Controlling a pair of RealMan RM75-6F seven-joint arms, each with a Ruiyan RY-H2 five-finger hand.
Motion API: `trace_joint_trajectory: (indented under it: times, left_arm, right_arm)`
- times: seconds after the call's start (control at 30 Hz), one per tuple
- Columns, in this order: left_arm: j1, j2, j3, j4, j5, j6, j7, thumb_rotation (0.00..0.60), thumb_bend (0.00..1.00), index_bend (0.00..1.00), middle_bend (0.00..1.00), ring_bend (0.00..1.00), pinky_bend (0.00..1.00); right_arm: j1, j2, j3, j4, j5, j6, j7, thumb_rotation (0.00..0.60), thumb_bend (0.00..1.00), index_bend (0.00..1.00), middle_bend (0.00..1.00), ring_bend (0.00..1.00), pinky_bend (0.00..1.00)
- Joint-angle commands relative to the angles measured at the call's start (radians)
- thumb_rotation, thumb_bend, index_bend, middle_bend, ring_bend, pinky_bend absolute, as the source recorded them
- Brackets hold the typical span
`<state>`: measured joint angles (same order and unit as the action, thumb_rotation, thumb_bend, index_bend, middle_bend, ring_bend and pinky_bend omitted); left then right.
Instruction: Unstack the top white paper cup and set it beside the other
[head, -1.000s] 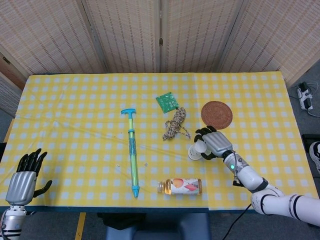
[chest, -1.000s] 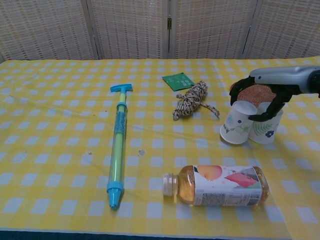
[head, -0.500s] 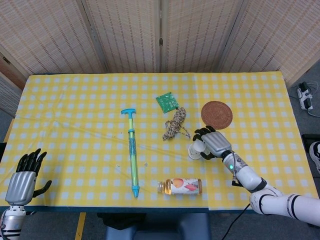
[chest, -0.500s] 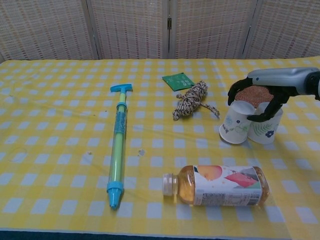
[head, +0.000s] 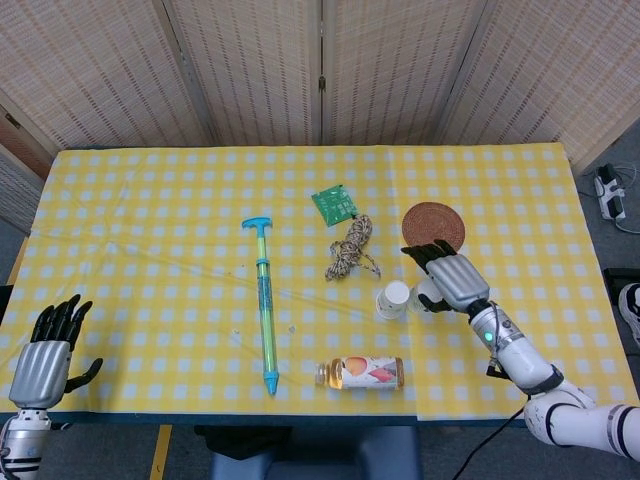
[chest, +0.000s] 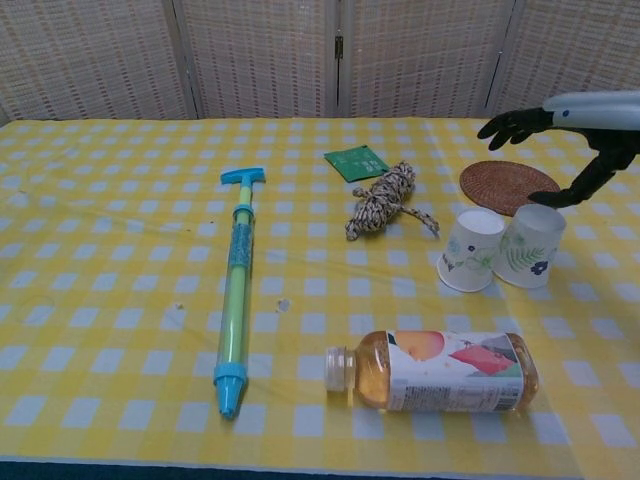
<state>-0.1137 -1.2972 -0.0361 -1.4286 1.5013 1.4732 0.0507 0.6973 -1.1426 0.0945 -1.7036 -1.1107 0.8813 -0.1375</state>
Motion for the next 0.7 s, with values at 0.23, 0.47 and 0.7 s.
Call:
trace_joint_trajectory:
  times: [0.23,0.47,0.7]
  left_arm:
    - [-0.002,0.003,-0.007,-0.022,0.009,0.016,0.023,0.600,0.32,0.06,0.00,0.00,0.00]
    - [-0.006,0.004,-0.010,-0.051,0.026,0.033,0.056,0.600,0.32,0.06,0.00,0.00,0.00]
    - [-0.001,-0.002,-0.009,-0.073,0.040,0.055,0.080,0.600,0.32,0.06,0.00,0.00,0.00]
  right_arm:
    - [-0.226,0.093,-0.058,-0.086,-0.169,0.326,0.038,0.600,0.43,0.12,0.10,0.10,0.02]
    - [-0.381,0.073,-0.119,-0.041,-0.292,0.505,0.134,0.600,0.43,0.07,0.06,0.10,0.03]
    - [-0.481,0.062,-0.150,-0.034,-0.365,0.614,0.152,0.600,0.42,0.03,0.04,0.09,0.03]
